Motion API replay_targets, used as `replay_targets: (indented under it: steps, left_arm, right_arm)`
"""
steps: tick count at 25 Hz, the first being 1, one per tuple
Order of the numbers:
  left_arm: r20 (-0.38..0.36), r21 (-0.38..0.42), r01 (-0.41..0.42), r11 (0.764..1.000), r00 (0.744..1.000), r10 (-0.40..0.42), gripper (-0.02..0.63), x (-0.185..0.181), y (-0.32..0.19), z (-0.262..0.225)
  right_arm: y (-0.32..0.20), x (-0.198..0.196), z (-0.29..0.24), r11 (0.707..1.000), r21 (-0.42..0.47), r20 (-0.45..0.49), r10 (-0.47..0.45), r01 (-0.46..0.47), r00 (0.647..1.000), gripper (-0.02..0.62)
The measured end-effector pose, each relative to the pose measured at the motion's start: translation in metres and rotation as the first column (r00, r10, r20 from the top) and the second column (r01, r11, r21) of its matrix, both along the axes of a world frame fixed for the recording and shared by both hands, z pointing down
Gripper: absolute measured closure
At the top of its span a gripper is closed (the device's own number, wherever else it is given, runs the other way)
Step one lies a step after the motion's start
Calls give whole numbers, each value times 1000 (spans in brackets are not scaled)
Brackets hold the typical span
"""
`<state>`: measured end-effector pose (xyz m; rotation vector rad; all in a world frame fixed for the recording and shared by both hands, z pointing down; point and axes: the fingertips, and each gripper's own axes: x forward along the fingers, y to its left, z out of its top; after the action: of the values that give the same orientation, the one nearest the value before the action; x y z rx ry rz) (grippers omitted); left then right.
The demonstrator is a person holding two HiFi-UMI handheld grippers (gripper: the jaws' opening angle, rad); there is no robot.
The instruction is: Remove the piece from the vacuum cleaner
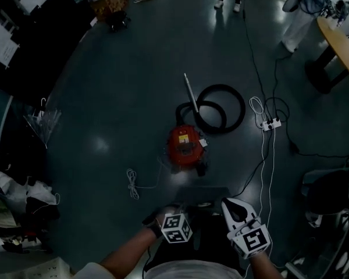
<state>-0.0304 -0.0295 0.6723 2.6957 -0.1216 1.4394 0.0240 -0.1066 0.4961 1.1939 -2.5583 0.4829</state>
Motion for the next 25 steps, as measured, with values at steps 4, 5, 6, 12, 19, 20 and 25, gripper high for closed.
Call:
replay_targets:
  steps: [4, 5, 6, 12, 19, 20, 25]
  left_arm:
    - [-41, 20, -27, 999, 999, 28, 578, 14, 30, -69]
    - [-54, 25, -29, 999, 998, 30, 578, 19, 38, -81]
    - [-65, 30, -28, 999, 997, 29, 578, 24, 47, -92]
    - [-107, 54, -5, 999, 994, 11, 578, 68, 109, -138]
    - [-154, 70, 37, 997, 988, -25, 578, 109, 170, -177]
    - [-159, 72, 43, 996, 987, -31, 578, 113, 176, -182]
    - [-169, 63, 56, 996, 985, -45, 578, 131, 206, -207]
  right_arm:
    - [26, 5, -42, 1000, -10, 7, 7, -7, 1000, 580]
    - [34, 8, -50, 1000, -14, 18, 16, -16, 1000, 580]
    - [43, 10, -57, 1000, -12, 32, 20, -19, 999, 580]
    - [106, 35, -95, 999, 42, 43, -34, 33, 998, 580]
    - [180, 75, -128, 996, 83, 40, -31, 27, 999, 580]
    - [187, 80, -131, 996, 89, 43, -32, 28, 999, 580]
    - [213, 101, -147, 994, 107, 43, -38, 34, 998, 580]
